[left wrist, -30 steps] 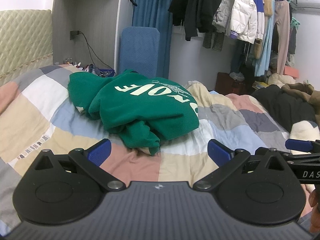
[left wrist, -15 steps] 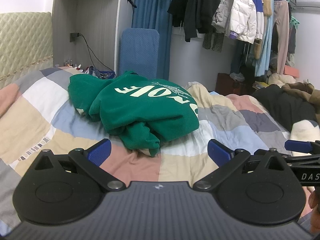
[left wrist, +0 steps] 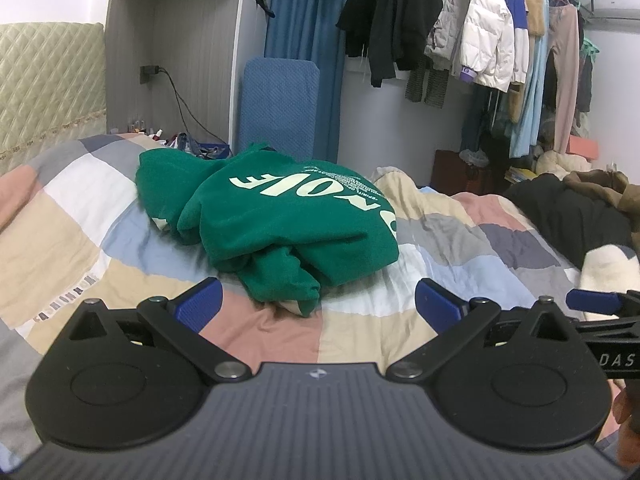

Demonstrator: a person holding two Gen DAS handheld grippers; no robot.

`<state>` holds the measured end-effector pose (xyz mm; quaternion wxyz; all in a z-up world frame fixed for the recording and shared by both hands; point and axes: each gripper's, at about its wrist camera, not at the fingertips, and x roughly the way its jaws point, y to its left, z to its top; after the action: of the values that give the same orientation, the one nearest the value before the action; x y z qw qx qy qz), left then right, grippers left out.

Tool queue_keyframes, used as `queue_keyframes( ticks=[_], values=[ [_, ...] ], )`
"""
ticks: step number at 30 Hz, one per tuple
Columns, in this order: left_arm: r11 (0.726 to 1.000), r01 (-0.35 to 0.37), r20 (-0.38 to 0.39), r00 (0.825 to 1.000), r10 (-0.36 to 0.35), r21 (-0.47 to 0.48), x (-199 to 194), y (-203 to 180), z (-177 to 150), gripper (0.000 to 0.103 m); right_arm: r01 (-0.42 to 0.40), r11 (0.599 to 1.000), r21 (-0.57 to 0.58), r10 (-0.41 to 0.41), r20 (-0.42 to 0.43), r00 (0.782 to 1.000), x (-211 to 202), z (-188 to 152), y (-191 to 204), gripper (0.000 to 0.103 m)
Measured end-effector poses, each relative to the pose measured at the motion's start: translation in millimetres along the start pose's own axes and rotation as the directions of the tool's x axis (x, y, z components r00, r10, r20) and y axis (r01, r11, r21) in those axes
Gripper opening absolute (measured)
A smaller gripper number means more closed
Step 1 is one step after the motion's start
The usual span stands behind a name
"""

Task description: Fold large clothes

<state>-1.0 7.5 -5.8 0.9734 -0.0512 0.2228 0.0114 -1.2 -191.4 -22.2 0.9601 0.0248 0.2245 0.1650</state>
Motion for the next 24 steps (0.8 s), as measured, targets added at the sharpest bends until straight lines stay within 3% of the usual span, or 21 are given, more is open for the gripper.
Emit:
queue_keyframes(
  ticks=[15,24],
  values=[
    [1.0,-0.011,0.024,1.0,0.01,0.008,-4,3,1,0.103,-0.006,1.0,0.007,0.006,0.008,1.0,-1,-1,7,0.103],
    [0.999,-0.012,0.016,1.0,0.012,-0.041,3,10,11,0.103,-0.011,0.999,0.05,0.01,0.019,1.0,-1,6,2,0.103]
  ],
)
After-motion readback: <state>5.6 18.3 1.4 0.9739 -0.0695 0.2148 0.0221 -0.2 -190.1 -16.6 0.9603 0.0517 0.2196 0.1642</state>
